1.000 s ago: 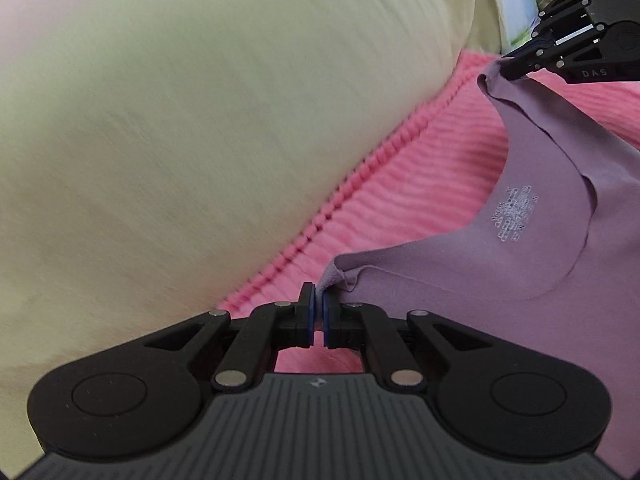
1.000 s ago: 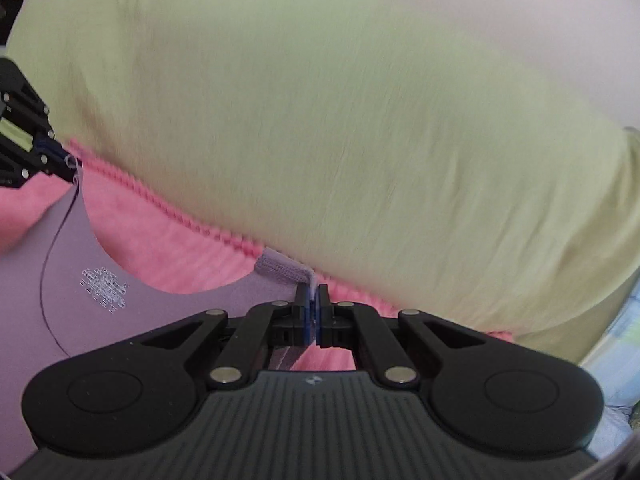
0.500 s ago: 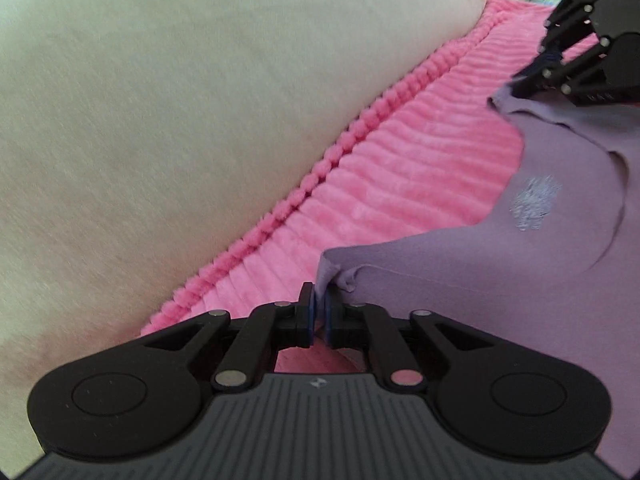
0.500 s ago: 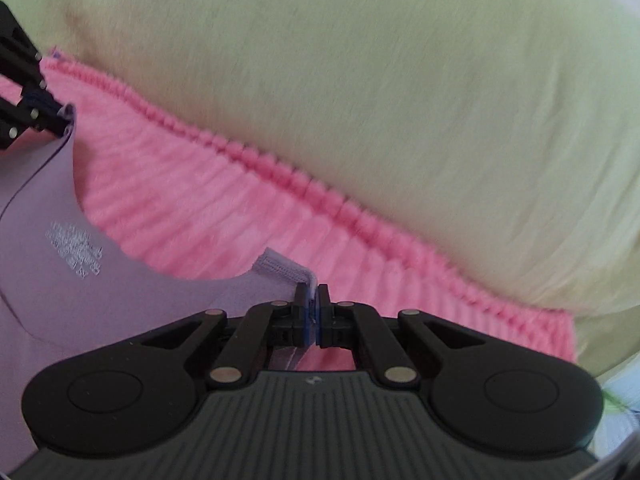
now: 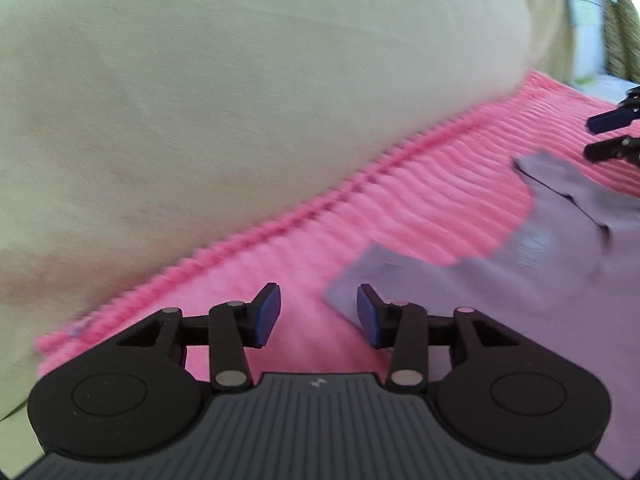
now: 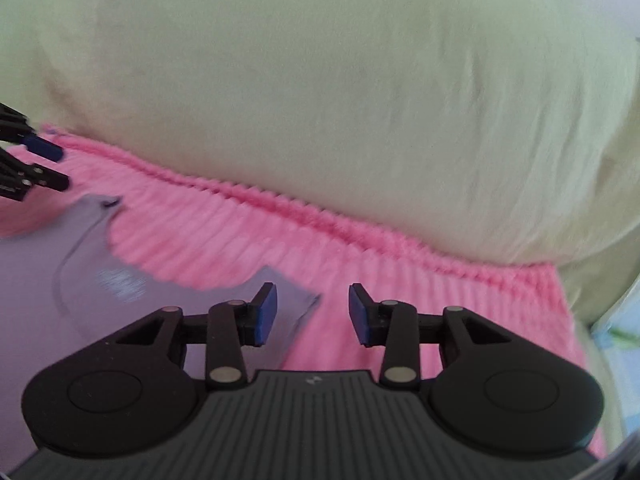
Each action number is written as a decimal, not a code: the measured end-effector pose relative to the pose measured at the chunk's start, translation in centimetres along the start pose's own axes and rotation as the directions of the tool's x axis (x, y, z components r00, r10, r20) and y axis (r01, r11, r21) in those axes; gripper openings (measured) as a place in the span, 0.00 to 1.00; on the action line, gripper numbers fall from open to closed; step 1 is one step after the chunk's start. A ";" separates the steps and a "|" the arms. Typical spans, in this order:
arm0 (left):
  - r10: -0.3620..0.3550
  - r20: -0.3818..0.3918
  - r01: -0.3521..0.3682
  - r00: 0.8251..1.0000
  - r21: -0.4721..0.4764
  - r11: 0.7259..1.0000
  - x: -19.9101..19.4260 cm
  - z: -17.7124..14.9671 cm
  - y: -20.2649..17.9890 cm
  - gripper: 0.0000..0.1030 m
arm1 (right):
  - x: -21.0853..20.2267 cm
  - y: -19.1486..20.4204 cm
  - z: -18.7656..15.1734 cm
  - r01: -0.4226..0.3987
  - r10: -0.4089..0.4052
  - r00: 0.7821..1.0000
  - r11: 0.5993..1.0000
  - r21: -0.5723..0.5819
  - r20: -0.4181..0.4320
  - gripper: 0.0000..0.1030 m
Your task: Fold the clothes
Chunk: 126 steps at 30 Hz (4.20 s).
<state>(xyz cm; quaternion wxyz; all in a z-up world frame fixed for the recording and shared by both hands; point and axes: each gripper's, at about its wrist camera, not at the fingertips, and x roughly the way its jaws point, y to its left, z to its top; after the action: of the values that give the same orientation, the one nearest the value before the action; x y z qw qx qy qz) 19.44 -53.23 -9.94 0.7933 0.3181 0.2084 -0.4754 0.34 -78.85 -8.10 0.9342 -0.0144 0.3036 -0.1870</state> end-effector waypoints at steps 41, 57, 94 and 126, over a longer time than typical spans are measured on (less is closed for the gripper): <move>-0.153 0.021 0.149 0.988 -0.395 0.906 -24.6 -14.0 -2.2 0.46 | -27.2 0.9 -11.9 -0.031 0.048 0.998 0.897 0.440 -0.028 0.48; -0.256 -0.135 0.183 0.957 -0.403 0.897 -31.1 -20.6 -8.9 0.47 | -32.1 5.8 -19.5 -0.077 0.163 0.973 0.897 0.436 -0.163 0.46; -0.098 -0.081 0.127 0.992 0.700 0.703 -34.5 -24.9 -18.3 0.43 | -34.4 8.5 -20.7 -0.068 0.130 0.968 0.960 0.272 -0.216 0.25; -0.125 -0.007 0.108 0.992 0.557 0.823 -33.3 -22.0 -17.0 0.06 | -31.2 18.4 -23.7 -0.037 -0.210 0.960 0.555 -0.831 -0.183 0.42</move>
<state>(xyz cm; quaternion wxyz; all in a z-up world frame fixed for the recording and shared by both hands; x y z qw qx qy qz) -11.60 -22.95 -9.65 0.6390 0.5147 0.0682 -0.5676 -30.26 -48.52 -12.47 0.7587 -0.4410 0.4746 -0.0689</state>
